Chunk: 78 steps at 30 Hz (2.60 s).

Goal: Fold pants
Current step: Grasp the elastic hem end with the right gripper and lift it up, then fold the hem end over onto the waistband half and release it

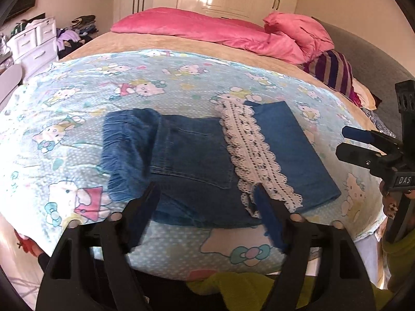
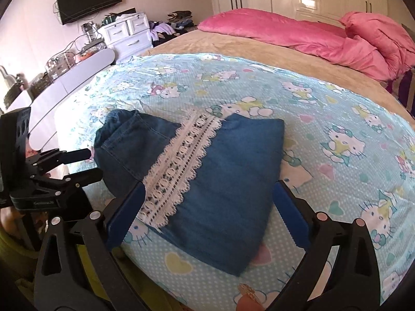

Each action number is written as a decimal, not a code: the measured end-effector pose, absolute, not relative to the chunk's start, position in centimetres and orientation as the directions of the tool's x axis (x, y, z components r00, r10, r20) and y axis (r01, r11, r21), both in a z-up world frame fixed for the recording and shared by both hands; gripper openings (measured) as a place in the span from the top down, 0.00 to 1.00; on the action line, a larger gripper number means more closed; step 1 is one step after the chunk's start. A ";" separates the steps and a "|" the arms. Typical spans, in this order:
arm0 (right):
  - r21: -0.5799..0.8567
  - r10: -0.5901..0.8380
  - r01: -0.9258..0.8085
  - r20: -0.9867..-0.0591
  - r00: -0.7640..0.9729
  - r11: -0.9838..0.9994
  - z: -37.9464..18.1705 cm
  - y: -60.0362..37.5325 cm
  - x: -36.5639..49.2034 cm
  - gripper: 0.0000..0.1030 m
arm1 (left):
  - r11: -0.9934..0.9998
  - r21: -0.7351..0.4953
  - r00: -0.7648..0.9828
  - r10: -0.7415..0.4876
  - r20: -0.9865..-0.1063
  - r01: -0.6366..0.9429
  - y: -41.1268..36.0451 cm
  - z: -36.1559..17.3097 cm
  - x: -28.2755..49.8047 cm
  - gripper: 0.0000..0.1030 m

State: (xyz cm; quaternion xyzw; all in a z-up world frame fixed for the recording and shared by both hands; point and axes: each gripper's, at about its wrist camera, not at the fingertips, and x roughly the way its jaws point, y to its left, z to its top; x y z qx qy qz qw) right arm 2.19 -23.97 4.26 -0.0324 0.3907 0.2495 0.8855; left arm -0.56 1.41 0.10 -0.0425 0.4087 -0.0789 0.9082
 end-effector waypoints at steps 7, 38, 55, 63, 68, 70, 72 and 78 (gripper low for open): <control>0.141 0.441 -0.505 -0.713 0.545 0.851 4.5 -21.6 3.9 0.09 | 0.982 -0.186 0.670 -0.158 -0.726 0.030 5.1 0.2 -0.6 0.06; 0.209 0.480 -0.902 -0.877 -0.002 0.378 -2.1 4.4 15.5 0.10 | 0.843 -0.530 0.543 -0.407 -0.735 -0.086 9.7 -7.3 3.2 0.41; 0.338 0.758 -0.872 -0.650 0.055 0.353 3.5 -6.2 14.4 0.73 | 0.783 -0.614 0.578 -0.457 -0.676 -0.099 7.8 -6.3 5.5 0.10; 0.389 0.811 -0.826 -0.571 0.131 0.407 4.7 -13.3 14.8 0.65 | 0.774 -0.633 0.573 -0.530 -0.626 0.025 2.4 -3.4 7.4 0.20; 0.463 0.838 -0.744 -0.491 0.237 0.482 4.8 -19.3 14.4 0.33 | 0.748 -0.633 0.533 -0.625 -0.570 0.200 -1.9 -1.3 7.6 0.20; 0.516 0.822 -0.661 -0.484 0.300 0.545 4.1 -22.4 14.6 0.32 | 0.760 -0.593 0.502 -0.634 -0.589 0.264 -4.1 -1.4 7.7 0.20; 0.539 0.796 -0.597 -0.496 0.347 0.595 3.2 -24.7 14.3 0.32 | 0.755 -0.583 0.463 -0.650 -0.603 0.301 -5.7 -1.8 7.1 0.20; 0.458 0.694 -0.538 -0.597 0.403 0.707 0.5 -26.8 12.0 0.30 | 0.802 -0.501 0.406 -0.597 -0.692 0.326 -8.8 -3.2 7.0 0.17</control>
